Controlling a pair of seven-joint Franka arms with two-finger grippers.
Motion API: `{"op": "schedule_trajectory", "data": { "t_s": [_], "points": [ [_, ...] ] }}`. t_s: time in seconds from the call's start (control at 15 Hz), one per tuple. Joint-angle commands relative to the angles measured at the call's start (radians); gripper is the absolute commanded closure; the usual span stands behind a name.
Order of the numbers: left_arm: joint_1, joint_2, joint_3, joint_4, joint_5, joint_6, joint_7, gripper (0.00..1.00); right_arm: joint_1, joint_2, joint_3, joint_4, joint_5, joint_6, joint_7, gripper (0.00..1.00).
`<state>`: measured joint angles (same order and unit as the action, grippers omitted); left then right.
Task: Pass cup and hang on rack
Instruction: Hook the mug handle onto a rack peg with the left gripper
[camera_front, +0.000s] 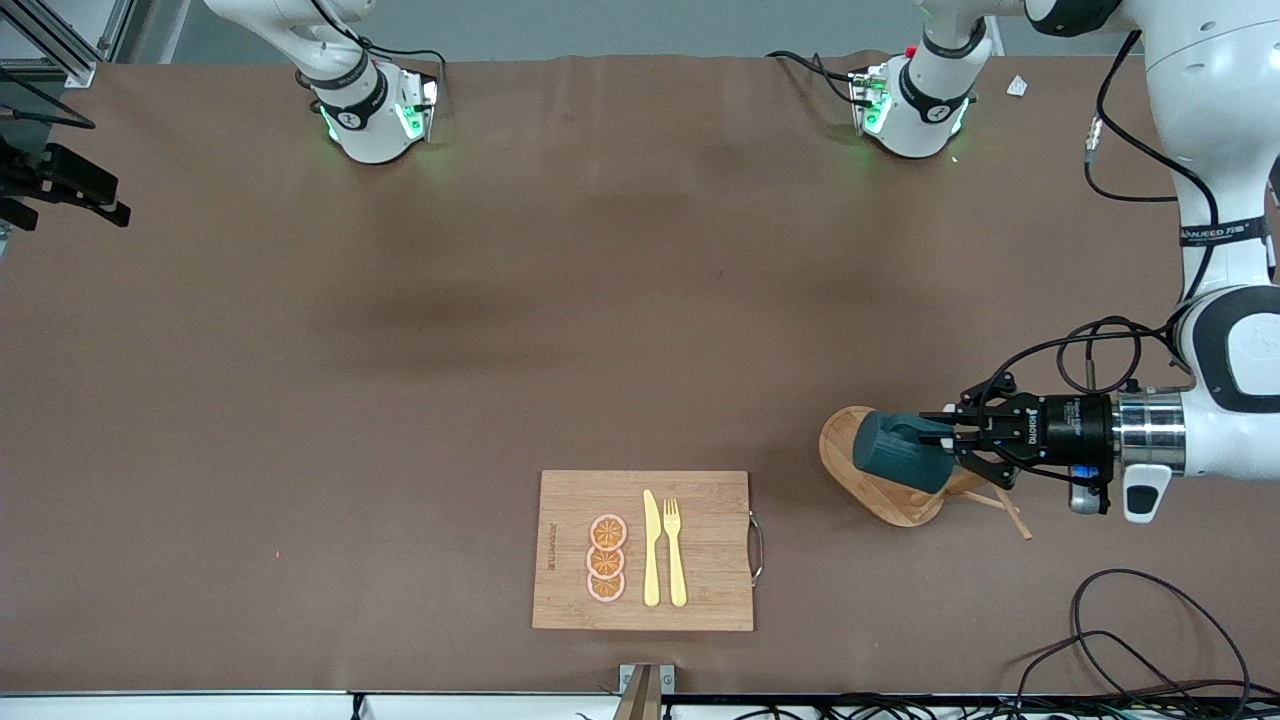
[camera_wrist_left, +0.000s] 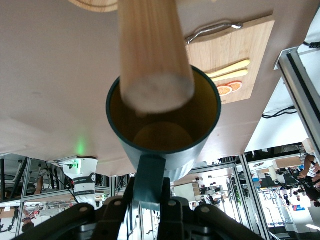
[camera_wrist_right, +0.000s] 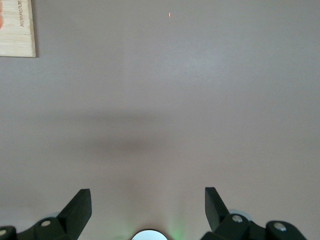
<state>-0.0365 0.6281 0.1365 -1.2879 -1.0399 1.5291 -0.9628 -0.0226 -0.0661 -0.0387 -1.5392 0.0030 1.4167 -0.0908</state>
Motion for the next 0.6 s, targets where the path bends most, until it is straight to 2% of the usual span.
{"op": "schedule_trajectory", "data": {
  "t_s": [0.0,0.53],
  "points": [
    [0.023,0.012,-0.006,0.01,-0.025,-0.017,0.032,1.0,0.004,-0.017,-0.001,-0.015,0.002,0.002,-0.012,0.0],
    [0.066,0.028,-0.009,0.01,-0.055,-0.02,0.047,0.99,0.004,-0.017,-0.003,-0.016,0.002,0.001,-0.012,0.0]
  ]
}}
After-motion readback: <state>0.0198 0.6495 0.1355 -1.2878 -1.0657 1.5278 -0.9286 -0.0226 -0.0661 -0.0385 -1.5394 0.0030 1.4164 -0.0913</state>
